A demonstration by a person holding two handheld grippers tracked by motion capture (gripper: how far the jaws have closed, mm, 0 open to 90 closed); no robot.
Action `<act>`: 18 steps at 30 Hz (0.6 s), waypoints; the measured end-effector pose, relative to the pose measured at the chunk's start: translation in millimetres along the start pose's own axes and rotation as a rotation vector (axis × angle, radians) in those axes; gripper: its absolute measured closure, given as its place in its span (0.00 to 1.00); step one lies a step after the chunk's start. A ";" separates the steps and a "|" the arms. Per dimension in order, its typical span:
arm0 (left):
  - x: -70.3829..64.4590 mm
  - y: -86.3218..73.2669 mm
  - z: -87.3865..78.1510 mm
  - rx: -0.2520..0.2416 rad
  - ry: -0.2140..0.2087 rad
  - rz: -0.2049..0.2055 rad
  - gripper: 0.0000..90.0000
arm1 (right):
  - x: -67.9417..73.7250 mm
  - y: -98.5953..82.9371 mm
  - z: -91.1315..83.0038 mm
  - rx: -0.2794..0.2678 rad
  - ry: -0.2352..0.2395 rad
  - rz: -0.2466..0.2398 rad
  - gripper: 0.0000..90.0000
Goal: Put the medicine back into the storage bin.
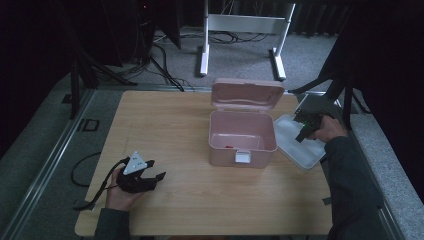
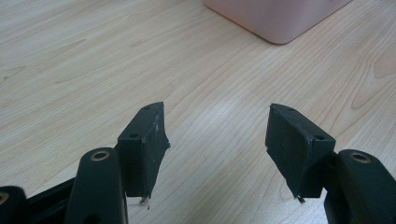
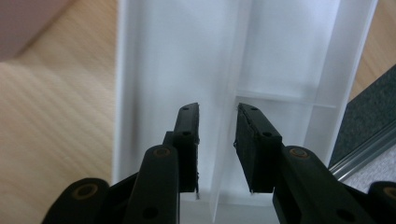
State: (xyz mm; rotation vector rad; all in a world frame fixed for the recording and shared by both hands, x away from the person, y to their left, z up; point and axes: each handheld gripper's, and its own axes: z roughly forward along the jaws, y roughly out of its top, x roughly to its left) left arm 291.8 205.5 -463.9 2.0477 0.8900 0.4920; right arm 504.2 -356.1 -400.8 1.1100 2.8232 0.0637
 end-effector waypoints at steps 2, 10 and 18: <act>-0.5 -0.6 0.1 0.004 0.001 0.000 0.42 | -3.4 -1.0 7.2 0.007 -0.003 0.010 0.77; -1.3 -3.3 -3.1 0.009 0.011 -0.003 0.43 | -8.3 -0.6 23.5 0.053 -0.007 0.025 0.80; -1.9 -4.3 -3.1 0.011 0.012 -0.005 0.43 | -15.5 -3.5 33.0 0.052 0.006 0.041 0.81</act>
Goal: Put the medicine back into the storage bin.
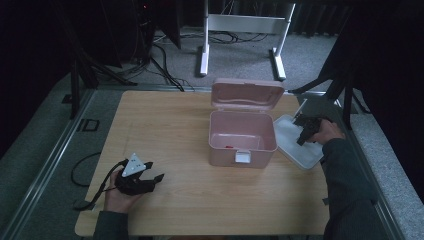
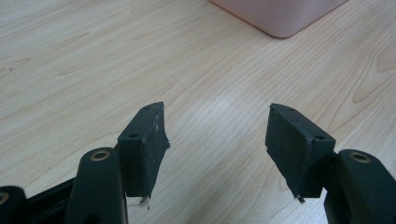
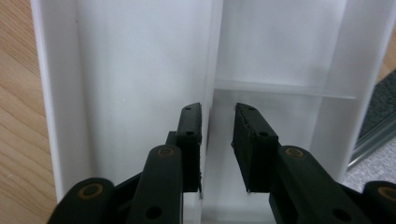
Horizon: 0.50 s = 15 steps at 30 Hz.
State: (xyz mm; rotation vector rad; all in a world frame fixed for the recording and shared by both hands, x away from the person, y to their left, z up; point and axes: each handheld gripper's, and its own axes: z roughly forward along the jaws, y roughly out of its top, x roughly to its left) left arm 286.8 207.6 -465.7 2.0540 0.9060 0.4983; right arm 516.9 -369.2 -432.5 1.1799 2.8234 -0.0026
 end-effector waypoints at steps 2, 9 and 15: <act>-0.4 -0.2 0.4 0.003 -0.001 0.002 0.43 | -0.8 1.6 2.8 0.004 -0.002 -0.006 0.83; 0.4 -1.4 -0.5 0.007 0.002 -0.002 0.42 | 1.7 7.4 12.1 0.007 -0.001 -0.017 0.91; 0.0 -1.9 -1.6 0.006 0.002 -0.003 0.43 | 2.1 11.3 15.2 0.020 0.001 -0.021 0.96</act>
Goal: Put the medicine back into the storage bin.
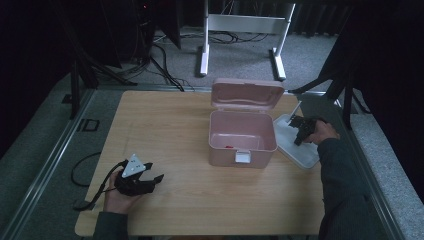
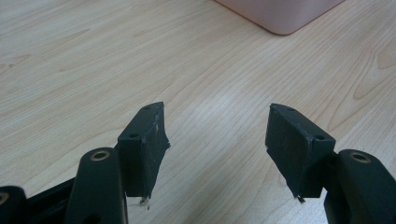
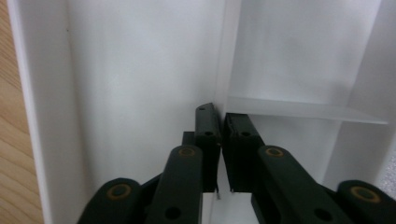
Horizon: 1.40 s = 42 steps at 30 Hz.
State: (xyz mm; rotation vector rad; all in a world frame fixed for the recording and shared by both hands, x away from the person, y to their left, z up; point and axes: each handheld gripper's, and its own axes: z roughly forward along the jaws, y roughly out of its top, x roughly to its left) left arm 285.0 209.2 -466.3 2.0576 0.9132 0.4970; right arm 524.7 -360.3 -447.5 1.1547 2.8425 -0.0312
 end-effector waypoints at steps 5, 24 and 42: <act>0.0 -0.5 -0.7 -0.001 0.003 -0.001 0.43 | -1.7 -0.7 0.7 -0.014 0.003 0.011 0.98; 0.1 -0.8 -3.8 -0.007 0.006 -0.002 0.43 | 6.3 -42.9 -30.9 -0.022 -0.011 -0.137 1.00; -2.0 -0.1 -2.5 -0.004 -0.003 0.003 0.43 | 17.4 -86.0 -119.4 -0.129 -0.029 -0.283 1.00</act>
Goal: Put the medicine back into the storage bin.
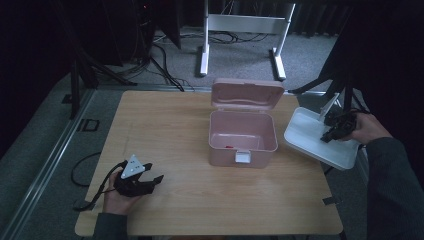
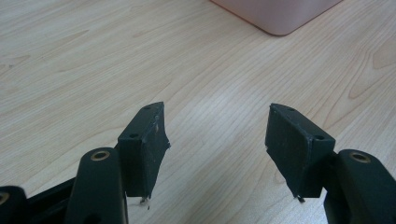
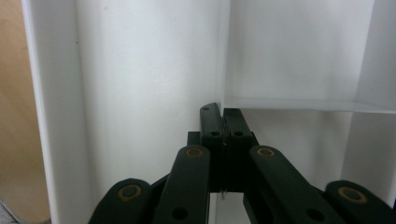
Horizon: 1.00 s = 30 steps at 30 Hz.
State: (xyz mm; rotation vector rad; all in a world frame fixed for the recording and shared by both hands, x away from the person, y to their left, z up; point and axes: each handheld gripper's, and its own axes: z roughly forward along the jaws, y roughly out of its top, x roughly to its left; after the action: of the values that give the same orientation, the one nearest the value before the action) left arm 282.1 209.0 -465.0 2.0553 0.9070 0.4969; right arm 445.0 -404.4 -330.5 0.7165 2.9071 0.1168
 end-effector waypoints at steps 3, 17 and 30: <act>-0.5 0.1 0.5 0.003 0.000 0.001 0.43 | 5.8 1.7 -12.3 0.003 -0.005 -0.032 1.00; -1.3 0.4 1.1 0.001 -0.002 0.003 0.43 | 39.5 35.7 -45.0 -0.092 0.046 -0.193 1.00; -0.8 0.5 -0.3 -0.004 -0.003 0.005 0.43 | 60.9 91.4 -35.3 -0.104 0.085 -0.301 1.00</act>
State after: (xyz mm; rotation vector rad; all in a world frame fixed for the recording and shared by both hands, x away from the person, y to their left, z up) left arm 281.6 208.4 -464.4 2.0542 0.8982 0.4979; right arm 427.8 -296.6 -293.1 0.2586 3.0213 0.2672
